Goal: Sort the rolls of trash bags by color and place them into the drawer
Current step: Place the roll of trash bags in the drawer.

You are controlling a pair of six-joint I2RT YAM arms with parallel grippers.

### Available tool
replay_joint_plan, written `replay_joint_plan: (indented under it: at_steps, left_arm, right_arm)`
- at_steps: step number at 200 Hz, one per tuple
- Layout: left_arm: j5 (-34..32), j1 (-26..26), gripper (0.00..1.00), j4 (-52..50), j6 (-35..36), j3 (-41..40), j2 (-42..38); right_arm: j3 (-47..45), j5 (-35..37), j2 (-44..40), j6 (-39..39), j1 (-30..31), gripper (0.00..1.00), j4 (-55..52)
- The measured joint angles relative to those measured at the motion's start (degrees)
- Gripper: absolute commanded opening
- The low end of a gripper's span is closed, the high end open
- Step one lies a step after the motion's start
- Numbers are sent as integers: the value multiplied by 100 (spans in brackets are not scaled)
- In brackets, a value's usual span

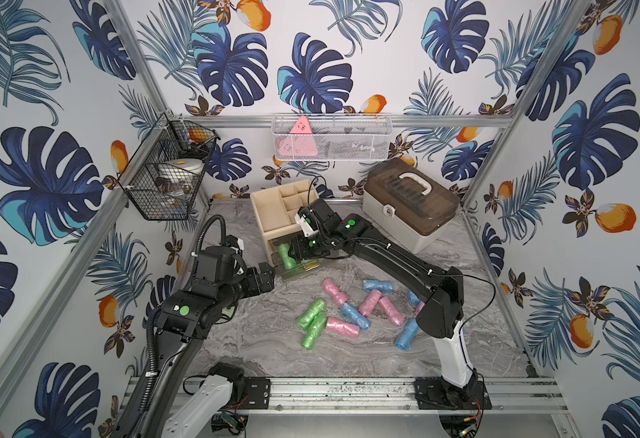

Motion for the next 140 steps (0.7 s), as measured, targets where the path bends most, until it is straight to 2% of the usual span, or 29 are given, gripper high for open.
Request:
replay_joint_plan:
  at_steps: [41,75,114,140]
  left_arm:
    - [210,0,78,-37,151,-7,87]
    - [557,0,69,-70,278,-146,68]
    - [887,-179,67,-170,315,-380,2]
    - [905,-667,67,-186,293,-643,-103]
  right_arm:
    - [-208,11,-411,-61,-2,52,28]
    - [-719,59,-1167,-197,-26,51,107]
    - [-1517,162,-2033,-358,-341,51,243]
    - [-2046,177,-2559,-385,-625,51,271]
